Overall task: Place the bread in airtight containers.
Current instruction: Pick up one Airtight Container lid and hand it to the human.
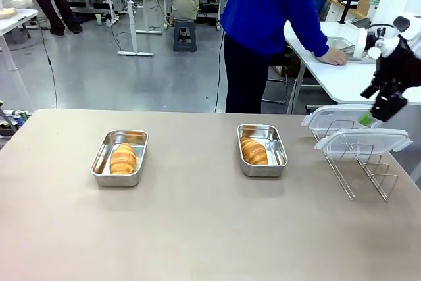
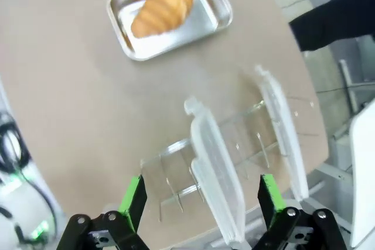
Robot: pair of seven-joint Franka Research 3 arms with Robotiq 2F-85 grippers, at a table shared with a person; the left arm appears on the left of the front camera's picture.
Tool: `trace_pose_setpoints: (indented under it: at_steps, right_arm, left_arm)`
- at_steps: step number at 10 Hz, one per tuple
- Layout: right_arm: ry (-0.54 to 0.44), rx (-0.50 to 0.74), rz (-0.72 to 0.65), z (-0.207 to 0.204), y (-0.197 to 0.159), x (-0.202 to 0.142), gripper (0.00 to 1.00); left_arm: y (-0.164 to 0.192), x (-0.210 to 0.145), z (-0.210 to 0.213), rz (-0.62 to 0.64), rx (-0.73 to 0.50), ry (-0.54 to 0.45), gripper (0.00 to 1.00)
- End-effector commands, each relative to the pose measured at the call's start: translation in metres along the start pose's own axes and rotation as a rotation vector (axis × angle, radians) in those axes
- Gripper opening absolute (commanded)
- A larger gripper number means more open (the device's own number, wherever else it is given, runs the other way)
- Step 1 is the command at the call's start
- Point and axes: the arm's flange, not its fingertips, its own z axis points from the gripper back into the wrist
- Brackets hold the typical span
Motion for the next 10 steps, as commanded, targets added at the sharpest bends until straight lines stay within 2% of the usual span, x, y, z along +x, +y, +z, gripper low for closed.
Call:
trace_pose_setpoints:
  at_steps: [1,3,4,5,8,10]
  right_arm:
    - [0.087,0.008,0.187,0.018,-0.002,-0.01,1.0]
    - [0.123,0.079,0.324,0.011,-0.011,-0.019,1.0]
    - [0.142,0.035,0.309,0.003,-0.014,-0.02,1.0]
    - [0.116,0.06,0.242,0.01,0.002,-0.012,1.0]
    - [0.123,0.068,0.277,0.007,-0.001,-0.014,1.0]
    - [0.055,-0.001,0.309,-0.004,-0.002,-0.028,1.0]
  left_arm:
    - [-0.001,-0.001,0.0,-0.013,-0.008,-0.003,1.0]
    - [-0.001,-0.001,0.0,-0.013,-0.008,-0.003,1.0]
    - [-0.001,-0.001,0.0,-0.013,-0.008,-0.003,1.0]
    - [-0.001,-0.001,0.0,-0.013,-0.008,-0.003,1.0]
    - [-0.001,-0.001,0.0,-0.013,-0.008,-0.003,1.0]
    - [-0.001,-0.001,0.0,-0.013,-0.008,-0.003,1.0]
